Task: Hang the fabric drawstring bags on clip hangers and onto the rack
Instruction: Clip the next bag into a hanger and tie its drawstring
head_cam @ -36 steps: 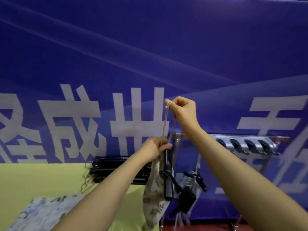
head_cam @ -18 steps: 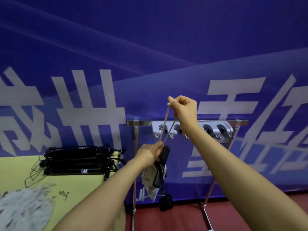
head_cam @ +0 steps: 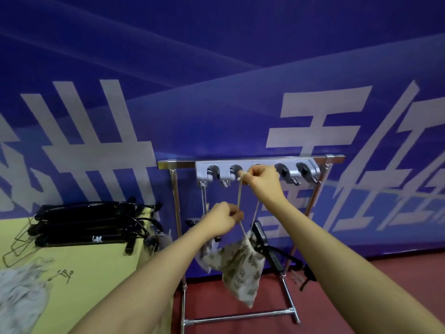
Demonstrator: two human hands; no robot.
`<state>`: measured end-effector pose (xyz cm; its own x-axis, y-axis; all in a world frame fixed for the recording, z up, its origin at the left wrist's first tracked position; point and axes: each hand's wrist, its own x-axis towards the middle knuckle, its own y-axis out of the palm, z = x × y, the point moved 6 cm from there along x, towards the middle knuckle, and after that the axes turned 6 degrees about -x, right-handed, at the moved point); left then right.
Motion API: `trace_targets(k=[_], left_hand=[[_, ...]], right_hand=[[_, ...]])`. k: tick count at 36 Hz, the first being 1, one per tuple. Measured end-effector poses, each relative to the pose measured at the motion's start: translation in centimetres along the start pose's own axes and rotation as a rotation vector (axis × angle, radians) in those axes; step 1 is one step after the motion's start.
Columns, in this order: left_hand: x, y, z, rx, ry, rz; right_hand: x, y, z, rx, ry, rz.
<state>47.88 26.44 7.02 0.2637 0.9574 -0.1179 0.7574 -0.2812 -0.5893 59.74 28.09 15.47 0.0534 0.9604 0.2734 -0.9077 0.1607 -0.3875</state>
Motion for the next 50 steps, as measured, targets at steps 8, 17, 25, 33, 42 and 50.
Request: trace_targets(k=[8,17,25,33,42,50], left_hand=[[1.7,1.7,1.0,-0.179,-0.078,-0.075],[3.6,1.3,1.9,-0.466,-0.117,-0.233],[4.6,-0.8,4.6,-0.458,-0.107,-0.429],[7.1,-4.0,5.7,-0.355,-0.142,-0.515],[8.8,-2.7,7.4,-0.276,-0.298,-0.467],[8.5,-1.8,7.1,-0.115,-0.283,-0.317]], right_hand=[[0.3,-0.7,-4.2,-0.198,0.055,0.015],[1.4,2.0,-7.8,-0.347,0.119,0.156],[3.0,5.1,-8.6,-0.230,0.095,0.271],[6.3,7.1,-9.1,-0.078,0.046,0.156],[7.0,9.0,-12.2,-0.221,0.154,0.197],[4.9,9.5,-12.6,-0.312,0.212,0.196]])
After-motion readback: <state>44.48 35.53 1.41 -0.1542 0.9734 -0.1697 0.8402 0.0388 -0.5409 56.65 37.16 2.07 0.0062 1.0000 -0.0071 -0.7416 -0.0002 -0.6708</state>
